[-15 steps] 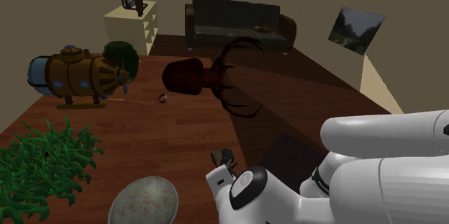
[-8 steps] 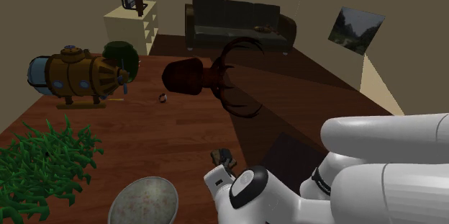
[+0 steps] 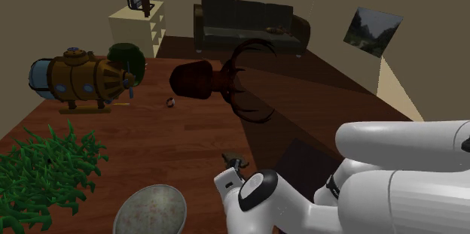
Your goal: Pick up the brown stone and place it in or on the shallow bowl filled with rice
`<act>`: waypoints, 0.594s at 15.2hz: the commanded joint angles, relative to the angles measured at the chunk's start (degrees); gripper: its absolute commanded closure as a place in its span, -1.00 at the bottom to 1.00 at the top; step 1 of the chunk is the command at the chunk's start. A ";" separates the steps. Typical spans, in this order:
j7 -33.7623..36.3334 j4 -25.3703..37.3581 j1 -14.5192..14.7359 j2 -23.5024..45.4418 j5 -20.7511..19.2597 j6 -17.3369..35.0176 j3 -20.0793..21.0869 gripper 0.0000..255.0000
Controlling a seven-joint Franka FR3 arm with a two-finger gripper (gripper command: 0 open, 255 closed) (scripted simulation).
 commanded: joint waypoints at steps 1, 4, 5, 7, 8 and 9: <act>0.35 -0.02 -0.23 -0.05 -0.04 0.00 -0.11 1.00; 0.15 -1.18 2.33 1.51 -0.07 -1.35 -1.77 1.00; -0.24 -1.46 3.21 2.15 -0.35 -1.84 -2.88 1.00; -1.04 -1.99 5.04 3.39 -0.91 -2.85 -5.17 1.00; -1.45 -2.24 6.01 3.99 -1.18 -3.37 -6.35 1.00; -1.87 -2.48 6.99 4.57 -1.44 -3.90 -7.57 1.00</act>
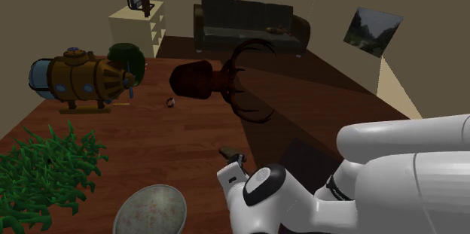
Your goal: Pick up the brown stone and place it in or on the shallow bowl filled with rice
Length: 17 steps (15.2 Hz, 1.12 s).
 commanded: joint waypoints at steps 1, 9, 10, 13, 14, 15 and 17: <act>-0.82 -0.54 1.82 1.04 -0.65 -0.82 -2.45 1.00; -4.67 -1.90 10.95 4.66 -2.25 -5.25 -13.23 1.00; -5.23 -2.02 12.19 4.96 -2.37 -5.80 -14.67 1.00; -7.03 -2.32 15.98 5.58 -2.53 -7.39 -18.99 1.00; -7.66 -2.40 17.24 5.71 -2.54 -7.91 -20.43 1.00; -8.33 -2.46 18.50 5.78 -2.52 -8.41 -21.86 1.00; -9.73 -2.57 20.98 5.78 -2.38 -9.37 -24.67 1.00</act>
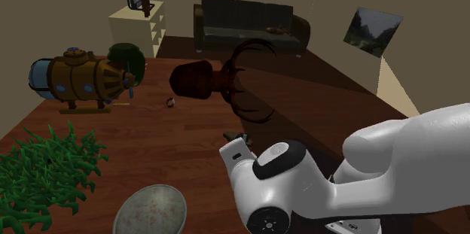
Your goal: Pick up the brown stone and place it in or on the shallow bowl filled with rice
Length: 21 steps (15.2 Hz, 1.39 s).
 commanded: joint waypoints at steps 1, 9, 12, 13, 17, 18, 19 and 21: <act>-1.49 -0.15 2.81 -0.02 0.24 -1.12 -3.01 1.00; -7.09 -0.06 10.50 -1.50 1.45 -4.23 -11.94 1.00; -6.49 6.77 4.75 1.05 2.37 -8.06 -5.00 1.00; -6.41 9.10 2.56 1.65 2.72 -9.28 -2.49 1.00; -7.18 18.63 -7.00 2.08 5.01 -13.62 7.93 1.00; -7.66 21.08 -9.40 1.64 5.86 -14.57 10.42 1.00; -8.23 23.57 -11.73 1.02 6.77 -15.49 12.78 1.00; -9.55 28.67 -16.15 -0.64 8.75 -17.33 17.08 1.00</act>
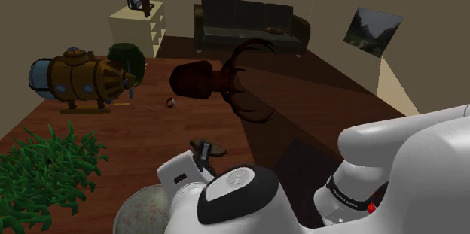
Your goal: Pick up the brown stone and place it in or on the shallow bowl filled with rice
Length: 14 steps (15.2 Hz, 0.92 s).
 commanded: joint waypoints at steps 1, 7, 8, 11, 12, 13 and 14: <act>-1.32 5.20 -4.25 -1.72 2.06 -2.04 4.19 1.00; -5.86 22.53 -15.61 -9.00 8.00 -8.59 13.36 1.00; -6.61 25.75 -17.40 -10.39 8.93 -9.88 14.56 1.00; -8.84 36.28 -22.88 -14.84 11.55 -14.22 17.78 1.00; -10.16 43.42 -26.34 -17.77 13.04 -17.26 19.48 1.00; -9.85 43.29 -26.46 -18.11 13.22 -16.95 19.73 1.00; -9.55 43.17 -26.58 -18.46 13.40 -16.64 19.99 1.00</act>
